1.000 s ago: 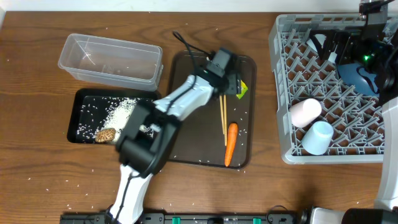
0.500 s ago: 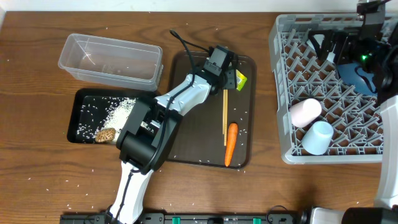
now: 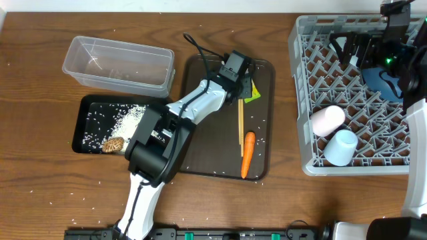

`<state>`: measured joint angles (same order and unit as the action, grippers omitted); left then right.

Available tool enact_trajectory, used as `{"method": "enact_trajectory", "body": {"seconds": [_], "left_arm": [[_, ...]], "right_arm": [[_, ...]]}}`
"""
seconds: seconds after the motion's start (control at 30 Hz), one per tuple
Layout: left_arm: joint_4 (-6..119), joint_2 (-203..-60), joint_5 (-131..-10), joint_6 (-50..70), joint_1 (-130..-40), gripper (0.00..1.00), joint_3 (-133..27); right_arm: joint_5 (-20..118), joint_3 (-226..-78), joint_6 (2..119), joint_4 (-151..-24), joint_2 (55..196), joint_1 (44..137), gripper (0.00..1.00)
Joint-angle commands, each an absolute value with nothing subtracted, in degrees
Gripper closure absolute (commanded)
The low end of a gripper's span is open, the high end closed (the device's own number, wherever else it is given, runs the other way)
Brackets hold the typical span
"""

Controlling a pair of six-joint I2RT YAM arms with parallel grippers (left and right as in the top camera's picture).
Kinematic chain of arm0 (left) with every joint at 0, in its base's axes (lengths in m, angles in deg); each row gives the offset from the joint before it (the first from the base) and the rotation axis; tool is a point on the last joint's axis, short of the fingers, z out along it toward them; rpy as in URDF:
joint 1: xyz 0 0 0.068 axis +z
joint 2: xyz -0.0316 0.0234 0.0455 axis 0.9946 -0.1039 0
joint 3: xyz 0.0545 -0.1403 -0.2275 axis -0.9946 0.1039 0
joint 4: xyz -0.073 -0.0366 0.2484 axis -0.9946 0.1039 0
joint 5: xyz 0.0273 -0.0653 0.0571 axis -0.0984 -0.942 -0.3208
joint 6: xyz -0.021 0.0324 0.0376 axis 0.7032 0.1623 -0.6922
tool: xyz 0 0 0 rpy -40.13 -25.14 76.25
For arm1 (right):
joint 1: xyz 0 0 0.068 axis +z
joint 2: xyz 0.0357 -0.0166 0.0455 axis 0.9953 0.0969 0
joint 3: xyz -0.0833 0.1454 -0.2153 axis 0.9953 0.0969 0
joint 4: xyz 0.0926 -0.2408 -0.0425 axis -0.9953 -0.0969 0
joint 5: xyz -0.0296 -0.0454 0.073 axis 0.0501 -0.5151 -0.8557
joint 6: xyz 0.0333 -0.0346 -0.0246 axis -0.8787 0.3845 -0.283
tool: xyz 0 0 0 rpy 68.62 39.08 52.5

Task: Sort waste into correct bins and load items into the dishwasher rack
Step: 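Carry the yellow wrapper left and drop it into the clear bin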

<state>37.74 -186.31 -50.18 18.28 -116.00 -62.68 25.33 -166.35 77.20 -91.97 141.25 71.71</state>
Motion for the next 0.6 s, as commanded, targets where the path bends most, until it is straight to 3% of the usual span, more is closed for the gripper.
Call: {"method": "enact_trajectory", "body": {"seconds": [0.0, 0.27, 0.57], "left_arm": [[40.3, -180.0, -49.7, 15.6, -115.5, 0.94, -62.4], [48.2, -169.3, -46.5, 13.5, -109.7, 0.94, -62.4], [60.5, -169.4, -45.0, 22.2, -92.2, 0.94, -62.4]], "right_arm": [[26.5, -166.4, 76.7, -92.1, 141.6, 72.5, 0.01], [26.6, -166.4, 76.7, -92.2, 141.7, 72.5, 0.01], [26.6, -166.4, 76.7, -92.4, 141.7, 72.5, 0.01]]}}
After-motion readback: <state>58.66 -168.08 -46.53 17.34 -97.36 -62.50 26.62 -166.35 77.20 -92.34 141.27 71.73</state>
